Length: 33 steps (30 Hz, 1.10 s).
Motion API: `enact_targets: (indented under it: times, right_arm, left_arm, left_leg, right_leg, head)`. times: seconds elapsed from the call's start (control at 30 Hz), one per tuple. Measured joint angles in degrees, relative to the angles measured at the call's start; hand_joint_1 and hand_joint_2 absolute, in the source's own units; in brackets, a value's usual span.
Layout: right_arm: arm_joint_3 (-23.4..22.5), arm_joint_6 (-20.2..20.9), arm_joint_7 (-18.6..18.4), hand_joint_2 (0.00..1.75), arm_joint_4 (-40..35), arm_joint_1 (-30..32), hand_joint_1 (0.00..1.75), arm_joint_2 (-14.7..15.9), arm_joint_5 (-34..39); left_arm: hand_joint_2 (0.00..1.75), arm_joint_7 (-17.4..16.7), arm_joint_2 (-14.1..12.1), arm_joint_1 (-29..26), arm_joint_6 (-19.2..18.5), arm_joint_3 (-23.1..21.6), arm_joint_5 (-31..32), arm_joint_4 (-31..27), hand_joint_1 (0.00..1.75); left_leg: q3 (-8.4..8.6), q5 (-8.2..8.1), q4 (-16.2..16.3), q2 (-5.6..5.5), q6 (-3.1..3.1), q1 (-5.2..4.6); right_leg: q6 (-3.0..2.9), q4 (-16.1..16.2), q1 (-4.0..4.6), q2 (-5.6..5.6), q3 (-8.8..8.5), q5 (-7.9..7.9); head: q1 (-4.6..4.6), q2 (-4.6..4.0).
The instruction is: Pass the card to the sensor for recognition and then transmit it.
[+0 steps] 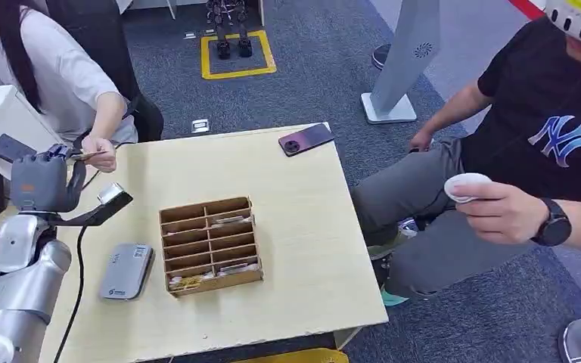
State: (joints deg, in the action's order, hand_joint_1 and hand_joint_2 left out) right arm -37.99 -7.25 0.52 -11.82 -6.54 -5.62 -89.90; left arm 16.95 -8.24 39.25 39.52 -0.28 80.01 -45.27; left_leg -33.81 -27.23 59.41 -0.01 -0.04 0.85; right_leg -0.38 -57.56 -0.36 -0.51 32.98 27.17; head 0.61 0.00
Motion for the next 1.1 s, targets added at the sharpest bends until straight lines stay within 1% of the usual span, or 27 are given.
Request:
enact_targets:
  times: [0.1,0.17,0.4,0.6,1.1]
  right_arm:
    - [0.0,-0.3,0.0,0.0,0.0,0.1,0.0,0.0,0.2]
    - [0.0,-0.3,0.0,0.0,0.0,0.2,0.0,0.0,0.2]
    - [0.0,-0.4,0.0,0.0,0.1,0.5,0.0,0.0,0.2]
    - [0.0,-0.4,0.0,0.0,0.1,0.6,0.0,0.0,0.2]
    - [0.0,-0.4,0.0,0.0,0.1,0.7,0.0,0.0,0.2]
  left_arm:
    - [1.75,5.4,0.3,0.3,-0.1,0.3,-9.3,1.6,1.75]
    - [1.75,6.6,0.3,0.3,-0.1,0.6,-11.3,2.4,1.75]
    - [1.75,7.0,-0.3,0.4,-0.2,0.7,-13.6,3.9,1.75]
    - [1.75,7.6,-0.4,0.3,-0.1,0.7,-13.9,4.3,1.75]
    - [1.75,7.6,-0.4,0.3,-0.1,0.7,-14.6,4.4,1.75]
  left_leg:
    - [-0.03,0.0,0.0,0.0,0.0,0.0]
    - [-0.04,0.0,0.0,0.0,0.0,0.0]
    - [-0.04,0.0,0.0,0.0,0.0,0.0]
    - [-0.04,0.0,0.0,-0.02,0.0,0.0]
    - [-0.05,0.0,0.0,-0.02,0.0,0.0]
  right_leg:
    - [0.0,0.0,0.0,0.0,0.02,0.01]
    - [0.0,0.0,0.0,0.0,0.02,0.01]
    - [0.0,0.0,0.0,0.0,0.02,0.0]
    - [0.0,0.0,0.0,0.02,0.01,0.0]
    - [0.0,0.0,0.0,0.02,0.01,0.0]
  head:
    - [0.04,0.0]
    - [0.0,0.0]
    - [0.0,0.0]
    - [0.0,0.0]
    - [0.0,0.0]
